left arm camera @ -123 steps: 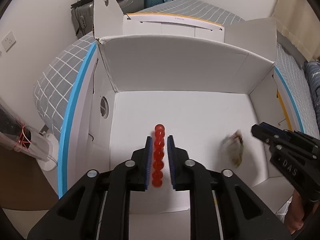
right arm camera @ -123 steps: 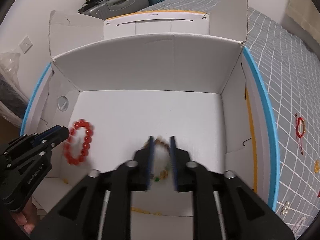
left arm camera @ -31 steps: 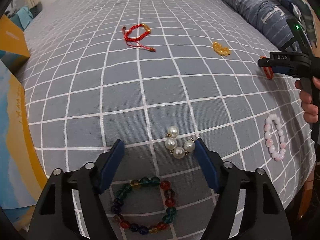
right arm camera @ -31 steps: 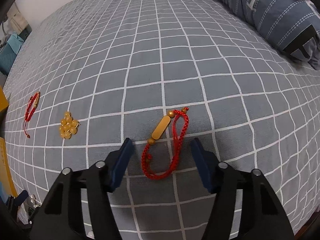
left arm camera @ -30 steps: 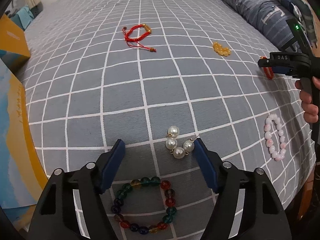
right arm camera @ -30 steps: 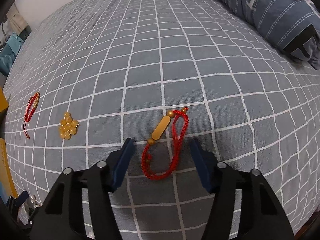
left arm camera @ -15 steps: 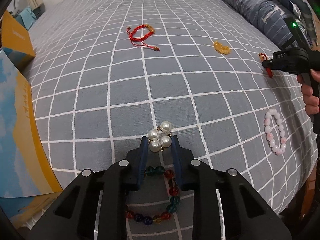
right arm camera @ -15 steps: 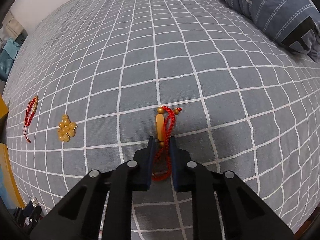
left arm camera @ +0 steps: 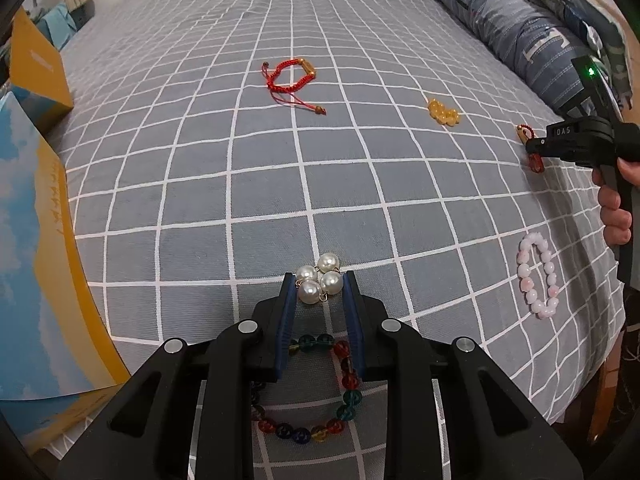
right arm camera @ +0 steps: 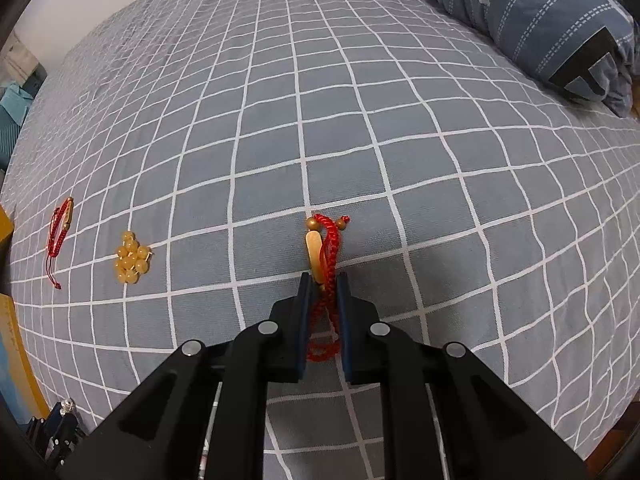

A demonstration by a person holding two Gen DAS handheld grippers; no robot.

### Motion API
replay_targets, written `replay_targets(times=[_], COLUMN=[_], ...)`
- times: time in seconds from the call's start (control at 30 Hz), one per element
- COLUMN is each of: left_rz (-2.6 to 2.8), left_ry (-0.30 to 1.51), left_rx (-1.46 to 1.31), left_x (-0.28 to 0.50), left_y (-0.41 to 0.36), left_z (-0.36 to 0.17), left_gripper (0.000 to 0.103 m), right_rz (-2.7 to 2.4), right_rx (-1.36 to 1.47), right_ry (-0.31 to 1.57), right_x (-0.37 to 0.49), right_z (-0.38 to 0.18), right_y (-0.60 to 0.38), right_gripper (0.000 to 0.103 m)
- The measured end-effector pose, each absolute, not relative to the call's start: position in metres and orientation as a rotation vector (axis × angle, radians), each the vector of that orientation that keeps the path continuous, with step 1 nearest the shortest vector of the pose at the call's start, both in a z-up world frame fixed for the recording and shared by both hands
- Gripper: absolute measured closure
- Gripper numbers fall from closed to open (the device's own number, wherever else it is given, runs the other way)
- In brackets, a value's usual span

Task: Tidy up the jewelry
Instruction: 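Grasp pearl piece with left tool while right tool grasps red string bracelet, then lift both held items and carry them over the white box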

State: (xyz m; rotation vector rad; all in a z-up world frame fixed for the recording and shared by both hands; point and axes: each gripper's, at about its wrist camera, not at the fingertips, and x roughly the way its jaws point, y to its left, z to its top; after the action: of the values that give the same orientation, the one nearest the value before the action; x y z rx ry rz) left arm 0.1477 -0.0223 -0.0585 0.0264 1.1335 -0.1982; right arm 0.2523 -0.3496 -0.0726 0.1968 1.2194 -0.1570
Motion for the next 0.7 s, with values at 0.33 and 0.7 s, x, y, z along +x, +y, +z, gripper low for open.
replay_targets(times=[0.33, 0.7], left_rz=[-0.191, -0.173], left_ry=[1.123, 1.08], left_rx=[0.028, 0.038], left_x=[0.15, 0.156], left_y=[-0.022, -0.018], left_z=[-0.053, -0.027], left_gripper=[0.08, 0.08], right_rz=[-0.166, -0.125], right_rx=[0.168, 0.162], right_ry=[1.193, 1.108], right_x=[0.25, 0.234], right_z=[-0.064, -0.021], right_y=[-0.346, -0.335], right_gripper=[0.091, 0.091])
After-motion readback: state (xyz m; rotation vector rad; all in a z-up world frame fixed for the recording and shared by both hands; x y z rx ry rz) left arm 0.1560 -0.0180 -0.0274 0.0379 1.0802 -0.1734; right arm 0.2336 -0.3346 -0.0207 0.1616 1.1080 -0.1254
